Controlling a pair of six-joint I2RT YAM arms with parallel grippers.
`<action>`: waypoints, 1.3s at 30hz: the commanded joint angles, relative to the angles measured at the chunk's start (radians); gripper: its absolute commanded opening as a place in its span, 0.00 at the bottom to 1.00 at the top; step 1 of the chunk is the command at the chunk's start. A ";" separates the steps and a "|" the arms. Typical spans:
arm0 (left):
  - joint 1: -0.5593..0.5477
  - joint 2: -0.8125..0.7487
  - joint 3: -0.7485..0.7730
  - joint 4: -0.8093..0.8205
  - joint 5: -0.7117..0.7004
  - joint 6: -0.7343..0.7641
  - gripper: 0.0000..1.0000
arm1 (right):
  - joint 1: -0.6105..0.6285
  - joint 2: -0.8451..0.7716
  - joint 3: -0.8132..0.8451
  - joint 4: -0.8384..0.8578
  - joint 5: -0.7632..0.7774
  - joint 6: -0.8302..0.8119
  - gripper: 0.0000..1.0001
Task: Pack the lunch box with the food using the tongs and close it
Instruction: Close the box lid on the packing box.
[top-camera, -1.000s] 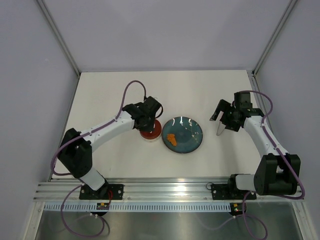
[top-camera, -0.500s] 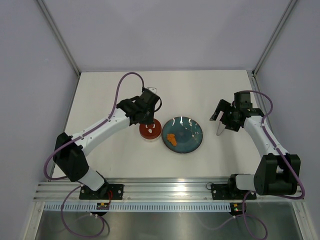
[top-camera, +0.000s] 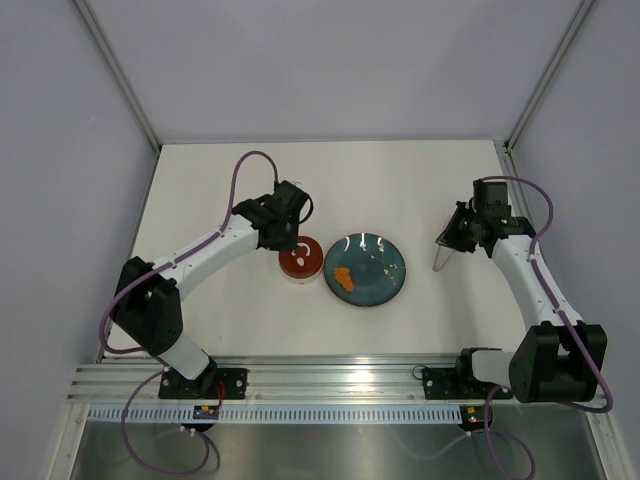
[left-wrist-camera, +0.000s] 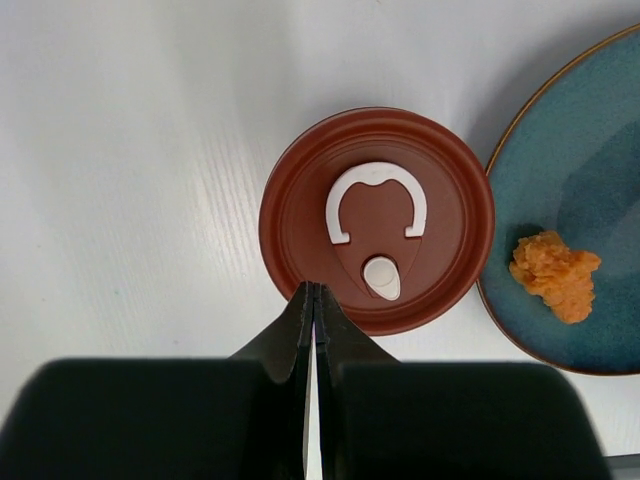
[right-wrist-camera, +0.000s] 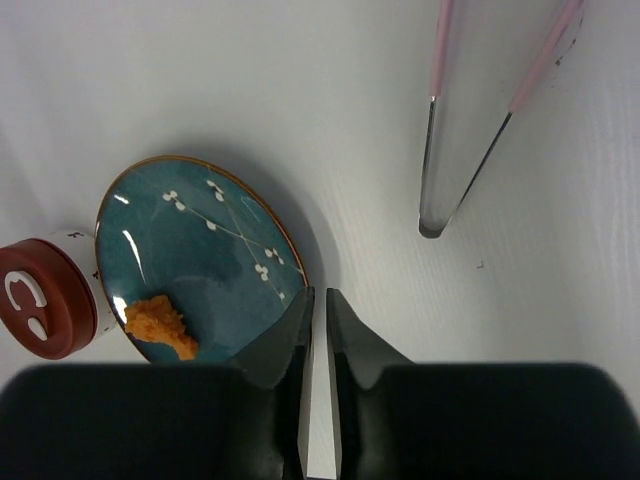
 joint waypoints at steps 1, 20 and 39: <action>0.003 0.016 0.002 0.066 0.036 0.008 0.00 | 0.003 -0.039 0.057 -0.019 -0.011 -0.004 0.12; 0.016 0.004 0.001 0.077 0.054 -0.011 0.00 | 0.003 -0.017 0.059 -0.010 -0.011 -0.003 0.13; -0.029 -0.145 0.084 -0.026 -0.044 0.006 0.00 | 0.003 -0.040 0.039 0.001 -0.023 0.010 0.14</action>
